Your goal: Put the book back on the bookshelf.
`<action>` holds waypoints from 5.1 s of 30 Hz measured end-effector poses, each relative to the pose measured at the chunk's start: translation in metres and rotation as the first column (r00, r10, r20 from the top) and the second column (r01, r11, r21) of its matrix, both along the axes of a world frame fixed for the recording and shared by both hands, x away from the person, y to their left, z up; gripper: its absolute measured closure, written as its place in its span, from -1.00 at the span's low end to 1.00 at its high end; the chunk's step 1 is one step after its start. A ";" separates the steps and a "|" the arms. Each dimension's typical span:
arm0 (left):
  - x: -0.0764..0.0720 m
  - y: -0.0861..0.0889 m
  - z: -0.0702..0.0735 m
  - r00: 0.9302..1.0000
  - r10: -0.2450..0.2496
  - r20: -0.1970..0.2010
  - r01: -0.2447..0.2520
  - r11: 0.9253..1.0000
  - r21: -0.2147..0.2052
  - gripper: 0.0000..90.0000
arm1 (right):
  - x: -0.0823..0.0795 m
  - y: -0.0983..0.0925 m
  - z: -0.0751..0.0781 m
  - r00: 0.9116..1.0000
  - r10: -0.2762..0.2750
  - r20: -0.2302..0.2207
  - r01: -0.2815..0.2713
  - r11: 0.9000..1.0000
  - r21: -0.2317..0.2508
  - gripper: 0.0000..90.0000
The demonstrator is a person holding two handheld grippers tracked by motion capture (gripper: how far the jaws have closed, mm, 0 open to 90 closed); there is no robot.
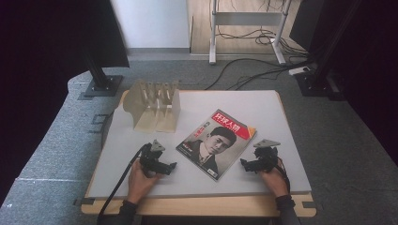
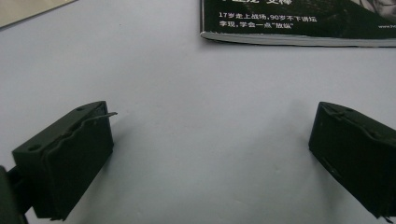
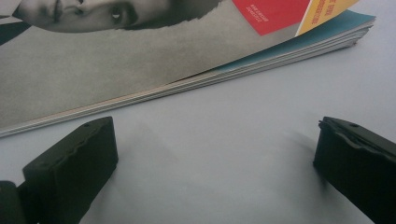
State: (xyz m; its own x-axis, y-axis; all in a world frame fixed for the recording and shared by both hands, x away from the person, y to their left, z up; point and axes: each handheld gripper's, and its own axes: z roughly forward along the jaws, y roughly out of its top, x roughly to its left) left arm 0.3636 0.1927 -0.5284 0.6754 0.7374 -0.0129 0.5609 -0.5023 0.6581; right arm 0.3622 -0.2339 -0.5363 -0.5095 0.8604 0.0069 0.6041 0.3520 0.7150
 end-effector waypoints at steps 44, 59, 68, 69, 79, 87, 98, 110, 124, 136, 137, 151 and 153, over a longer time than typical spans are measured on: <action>0.023 -0.031 0.033 0.993 -0.114 0.022 0.114 0.993 0.006 -1.00 | 0.005 0.007 0.020 0.992 0.124 0.018 -0.123 0.992 -0.032 -1.00; 0.053 -0.059 0.041 0.982 -0.186 0.012 0.187 0.982 -0.028 -1.00 | 0.029 0.019 0.025 0.985 0.167 0.034 -0.166 0.986 -0.030 -1.00; 0.064 -0.077 0.044 0.978 -0.206 0.026 0.206 0.979 -0.006 -1.00 | 0.046 0.025 0.026 0.983 0.183 0.027 -0.182 0.983 -0.037 -1.00; 0.066 -0.079 0.044 0.977 -0.210 0.026 0.210 0.978 -0.005 -1.00 | 0.048 0.026 0.026 0.983 0.185 0.022 -0.184 0.982 -0.037 -1.00; 0.081 -0.099 0.031 0.979 -0.206 0.006 0.206 0.978 0.019 -1.00 | 0.073 0.031 0.022 0.982 0.190 0.006 -0.189 0.980 -0.057 -1.00; 0.091 -0.102 0.021 0.982 -0.187 0.002 0.187 0.982 0.035 -1.00 | 0.094 0.028 0.018 0.982 0.190 -0.003 -0.190 0.980 -0.060 -1.00; 0.098 -0.101 0.006 0.982 -0.186 -0.034 0.187 0.982 0.011 -1.00 | 0.118 0.010 0.009 0.984 0.173 -0.041 -0.175 0.984 -0.030 -1.00; 0.092 -0.106 0.002 0.979 -0.203 -0.026 0.203 0.979 -0.021 -1.00 | 0.118 0.006 0.006 0.979 0.199 -0.050 -0.199 0.980 0.015 -0.99; 0.072 -0.099 0.002 0.977 -0.213 -0.027 0.213 0.977 -0.020 -1.00 | 0.094 0.008 0.005 0.977 0.211 -0.039 -0.210 0.977 0.022 -0.98; 0.039 -0.085 0.002 0.972 -0.232 -0.027 0.231 0.973 -0.026 -1.00 | 0.058 0.016 0.003 0.974 0.225 -0.018 -0.225 0.974 0.034 -0.98; 0.036 -0.084 0.002 0.972 -0.235 -0.028 0.234 0.972 -0.025 -1.00 | 0.055 0.017 0.003 0.973 0.228 -0.018 -0.227 0.973 0.033 -0.98; 0.002 -0.073 0.003 0.966 -0.255 -0.039 0.254 0.967 -0.013 -1.00 | 0.015 0.026 0.003 0.974 0.227 0.008 -0.227 0.973 0.032 -0.97; 0.001 -0.072 0.003 0.966 -0.254 -0.039 0.254 0.967 -0.011 -1.00 | 0.011 0.022 0.005 0.975 0.220 0.009 -0.221 0.975 0.015 -0.95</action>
